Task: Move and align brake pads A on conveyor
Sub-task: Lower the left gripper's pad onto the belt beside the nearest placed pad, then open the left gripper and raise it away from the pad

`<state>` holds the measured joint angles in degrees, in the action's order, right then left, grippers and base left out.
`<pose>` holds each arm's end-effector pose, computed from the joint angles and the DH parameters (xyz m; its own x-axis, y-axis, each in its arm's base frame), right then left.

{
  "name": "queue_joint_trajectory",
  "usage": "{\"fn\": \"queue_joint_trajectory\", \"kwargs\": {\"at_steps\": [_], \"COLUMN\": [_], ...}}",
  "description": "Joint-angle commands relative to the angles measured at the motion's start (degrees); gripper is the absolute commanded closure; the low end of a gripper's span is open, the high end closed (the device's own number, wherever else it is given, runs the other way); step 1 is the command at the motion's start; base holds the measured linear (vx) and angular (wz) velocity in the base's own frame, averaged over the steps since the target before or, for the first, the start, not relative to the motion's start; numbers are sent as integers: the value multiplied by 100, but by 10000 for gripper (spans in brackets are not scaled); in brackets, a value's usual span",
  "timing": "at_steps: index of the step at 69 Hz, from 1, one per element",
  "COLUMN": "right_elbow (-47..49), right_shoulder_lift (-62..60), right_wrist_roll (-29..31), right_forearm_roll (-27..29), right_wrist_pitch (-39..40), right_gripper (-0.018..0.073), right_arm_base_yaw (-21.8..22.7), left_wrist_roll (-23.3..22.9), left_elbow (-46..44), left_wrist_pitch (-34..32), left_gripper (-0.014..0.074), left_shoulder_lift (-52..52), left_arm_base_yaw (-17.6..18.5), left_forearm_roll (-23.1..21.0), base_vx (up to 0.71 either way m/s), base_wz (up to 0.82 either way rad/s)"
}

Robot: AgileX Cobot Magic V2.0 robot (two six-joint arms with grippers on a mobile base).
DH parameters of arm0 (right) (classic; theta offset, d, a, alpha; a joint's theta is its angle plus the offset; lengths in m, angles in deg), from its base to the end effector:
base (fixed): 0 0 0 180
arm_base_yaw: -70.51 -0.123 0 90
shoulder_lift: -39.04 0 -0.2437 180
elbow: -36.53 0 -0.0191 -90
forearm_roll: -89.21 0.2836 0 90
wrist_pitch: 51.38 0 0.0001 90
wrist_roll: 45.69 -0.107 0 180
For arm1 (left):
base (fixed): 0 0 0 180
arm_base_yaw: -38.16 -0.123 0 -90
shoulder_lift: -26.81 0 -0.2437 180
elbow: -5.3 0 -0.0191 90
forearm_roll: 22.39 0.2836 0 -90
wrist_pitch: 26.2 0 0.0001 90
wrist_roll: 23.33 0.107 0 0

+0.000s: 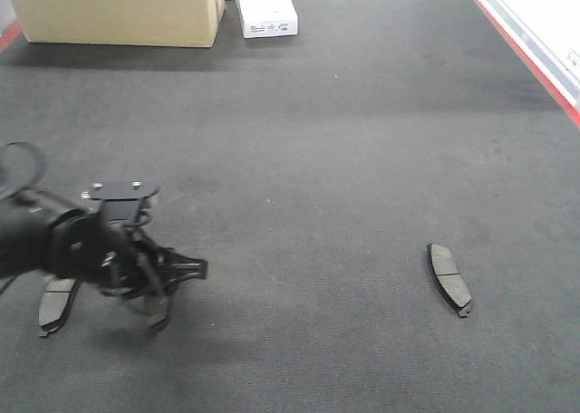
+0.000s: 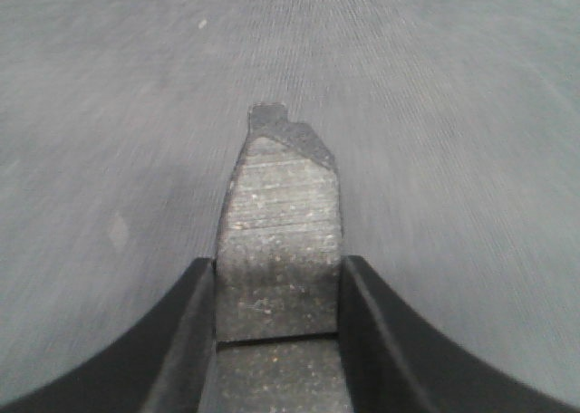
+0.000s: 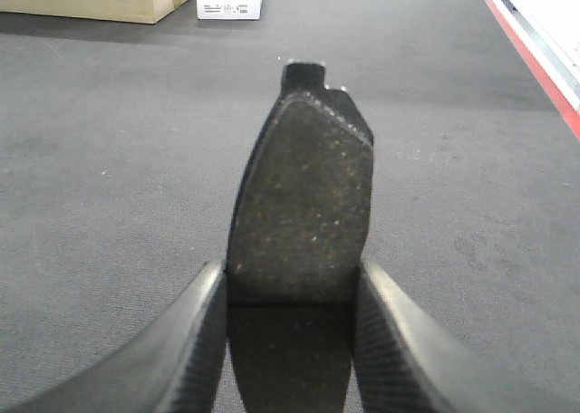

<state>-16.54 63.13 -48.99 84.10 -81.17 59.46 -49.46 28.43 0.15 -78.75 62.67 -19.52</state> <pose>0.1502 0.0245 0.2730 -0.2815 -0.0752 -0.9566 -0.1555 0.9873 -0.0318 0.3138 -0.1404 0.0984 -0.9183 -0.0204 -0.3953 0.0427 0.9877 -0.1504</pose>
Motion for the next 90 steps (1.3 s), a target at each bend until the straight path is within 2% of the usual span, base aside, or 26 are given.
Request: {"fn": "queue_joint_trajectory", "kwargs": {"at_steps": [1,10,18,32,52,58,65,79,90], "right_elbow": [169,169,169,169,169,169,169,169,169], "right_shoulder_lift": [57,57,57,57,57,57,57,57,57], "right_wrist_roll": [51,51,51,51,51,51,51,51,51], "right_forearm_roll": [-73,-73,-73,-73,-73,-73,-73,-73,-73], "right_wrist_pitch": [550,550,550,550,550,550,550,550,550], "right_gripper": [561,561,561,561,561,561,561,561,561], "right_arm_base_yaw": [23,23,23,23,23,23,23,23,23], "left_wrist_roll": [-45,-25,17,9,-38,-38,-52,18,221], "left_elbow": [-421,-669,-762,-763,-664,-355,123,1089,1674], "left_wrist_pitch": [-68,221,333,626,1128,1134,1046,564,497], "left_gripper": [345,203,148,145,145,145,145,145,145], "left_shoulder_lift": [-132,-492,-440,393,1974,2486,3158,4509,5561], "left_arm_base_yaw": [30,30,30,66,402,530,613,614,614], "left_forearm_roll": [-49,-42,1,371,733,902,891,849,901], "base_vx": [0,0,0,0,0,0,0,0,0], "base_wz": [0,0,0,0,0,0,0,0,0]}}
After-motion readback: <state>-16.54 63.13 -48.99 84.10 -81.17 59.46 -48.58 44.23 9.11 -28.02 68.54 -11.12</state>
